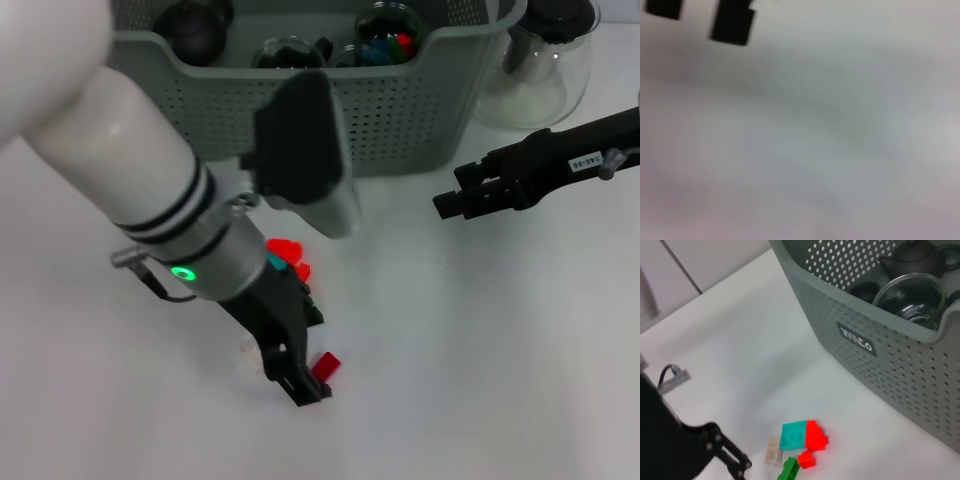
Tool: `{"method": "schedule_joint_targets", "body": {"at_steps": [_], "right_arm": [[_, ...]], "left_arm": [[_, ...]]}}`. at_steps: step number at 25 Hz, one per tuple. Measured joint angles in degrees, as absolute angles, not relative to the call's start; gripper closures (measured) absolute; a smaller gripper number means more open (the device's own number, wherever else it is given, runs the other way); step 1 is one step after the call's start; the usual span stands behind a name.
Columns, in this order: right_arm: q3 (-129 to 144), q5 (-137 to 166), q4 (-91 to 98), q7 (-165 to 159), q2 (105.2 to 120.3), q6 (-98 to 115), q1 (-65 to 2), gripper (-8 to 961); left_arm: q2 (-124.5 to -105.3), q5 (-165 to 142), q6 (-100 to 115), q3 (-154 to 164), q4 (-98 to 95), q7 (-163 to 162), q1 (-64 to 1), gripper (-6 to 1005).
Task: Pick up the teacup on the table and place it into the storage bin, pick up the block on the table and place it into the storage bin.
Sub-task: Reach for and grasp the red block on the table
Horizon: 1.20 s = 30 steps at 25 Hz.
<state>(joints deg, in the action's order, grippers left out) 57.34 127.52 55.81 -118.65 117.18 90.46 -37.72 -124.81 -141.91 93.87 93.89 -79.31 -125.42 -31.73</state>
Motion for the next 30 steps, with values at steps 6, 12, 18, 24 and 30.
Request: {"method": "schedule_joint_targets", "body": {"at_steps": [6, 12, 18, 24, 30], "right_arm": [[57.09, 127.59, 55.81, -118.59, 116.95, 90.43, -37.23, 297], [57.11, 127.62, 55.81, -118.56, 116.89, 90.37, -37.01, 297], [56.84, 127.54, 55.81, -118.56, 116.89, 90.34, -37.12, 297], [55.9, 127.29, 55.14, -118.73, 117.07, 90.33, -37.64, 298], [54.54, 127.2, 54.38, -118.93, 117.31, 90.18, -37.79, 298]], "left_arm": [[-124.8, -141.9, 89.48, 100.43, -78.78, -128.24, -32.17, 172], [-124.8, -142.43, 87.83, 102.23, -77.49, -124.61, -32.4, 172], [-124.8, -143.95, 92.44, 101.35, -78.62, -111.74, -31.71, 173], [-124.8, -145.92, 93.12, 102.22, -79.61, -102.08, -32.45, 173], [-124.47, -145.23, 91.75, 103.14, -79.96, -96.02, -34.3, 173]]}}
